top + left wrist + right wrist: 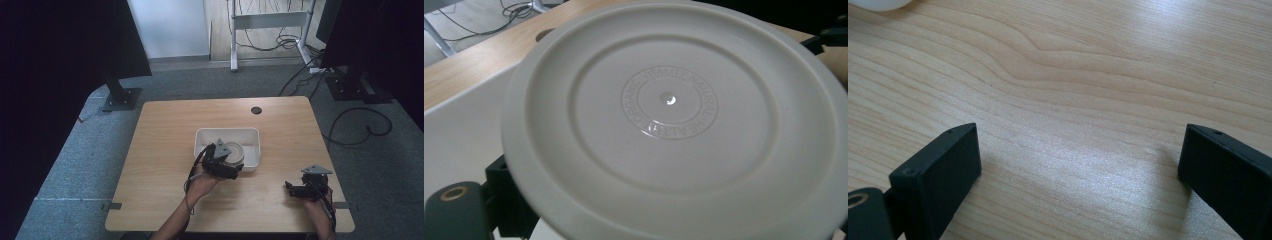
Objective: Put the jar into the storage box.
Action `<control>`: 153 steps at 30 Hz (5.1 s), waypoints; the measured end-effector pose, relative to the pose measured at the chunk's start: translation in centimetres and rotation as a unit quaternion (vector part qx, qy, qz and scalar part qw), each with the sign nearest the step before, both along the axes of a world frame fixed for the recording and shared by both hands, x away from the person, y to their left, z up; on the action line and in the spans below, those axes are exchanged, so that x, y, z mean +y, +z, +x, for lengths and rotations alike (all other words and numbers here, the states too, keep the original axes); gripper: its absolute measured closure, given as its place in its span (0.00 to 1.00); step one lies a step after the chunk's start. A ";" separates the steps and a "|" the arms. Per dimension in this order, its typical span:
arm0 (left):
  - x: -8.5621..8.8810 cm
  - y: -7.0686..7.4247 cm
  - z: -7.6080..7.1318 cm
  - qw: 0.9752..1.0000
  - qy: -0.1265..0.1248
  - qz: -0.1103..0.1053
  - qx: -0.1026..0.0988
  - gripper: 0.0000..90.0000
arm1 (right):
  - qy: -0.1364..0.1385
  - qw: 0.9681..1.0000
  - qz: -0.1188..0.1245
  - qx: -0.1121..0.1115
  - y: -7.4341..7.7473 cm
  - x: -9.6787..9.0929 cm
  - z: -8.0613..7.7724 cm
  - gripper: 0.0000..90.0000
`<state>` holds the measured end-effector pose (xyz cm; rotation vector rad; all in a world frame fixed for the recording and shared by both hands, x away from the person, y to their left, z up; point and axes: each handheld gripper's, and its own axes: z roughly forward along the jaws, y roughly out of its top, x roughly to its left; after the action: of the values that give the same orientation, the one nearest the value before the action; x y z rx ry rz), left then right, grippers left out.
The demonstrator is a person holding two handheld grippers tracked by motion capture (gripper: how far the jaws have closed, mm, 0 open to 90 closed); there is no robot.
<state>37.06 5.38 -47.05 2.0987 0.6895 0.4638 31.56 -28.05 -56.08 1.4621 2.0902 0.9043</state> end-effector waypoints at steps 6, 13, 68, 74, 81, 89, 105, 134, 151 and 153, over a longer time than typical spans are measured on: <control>-0.1 -0.3 1.0 1.000 0.017 -0.002 -0.003 0.12 | 0.000 1.000 0.000 0.000 0.0 0.0 0.0 0.03; -0.1 -0.9 2.0 0.999 0.035 -0.007 0.000 0.12 | 0.000 1.000 0.000 0.000 0.0 0.0 0.0 0.03; -0.7 -5.7 4.9 0.992 0.112 0.009 0.051 0.11 | 0.002 1.000 0.000 0.000 0.0 0.0 0.0 0.03; -0.6 -5.5 4.9 0.993 0.105 0.007 0.048 0.06 | 0.002 1.000 0.000 0.000 0.0 0.0 0.0 0.03; -0.5 -5.0 4.5 0.994 0.100 0.008 0.041 0.04 | 0.001 1.000 0.000 0.000 0.0 0.0 0.0 0.03; -0.2 -4.2 4.0 0.995 0.096 0.011 0.028 0.04 | 0.002 1.000 0.000 0.000 0.0 0.0 0.0 0.03; 0.9 -2.7 2.6 0.997 0.081 -0.003 0.017 0.04 | 0.002 1.000 0.000 0.000 0.0 0.0 0.0 0.03; 2.8 -0.8 0.3 0.999 0.049 -0.021 0.008 0.05 | 0.002 1.000 -0.001 0.000 0.0 0.0 0.0 0.03; 4.4 -0.7 -0.7 0.999 0.045 -0.024 0.005 0.07 | 0.002 1.000 -0.001 0.000 0.0 0.0 0.0 0.03; 4.7 -0.7 -0.8 0.999 0.045 -0.025 0.008 0.07 | 0.002 1.000 -0.001 0.000 0.0 0.0 0.0 0.03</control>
<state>36.22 10.07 -47.78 2.0318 0.7986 0.4754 31.56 -28.02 -56.08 1.4565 2.0944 0.9051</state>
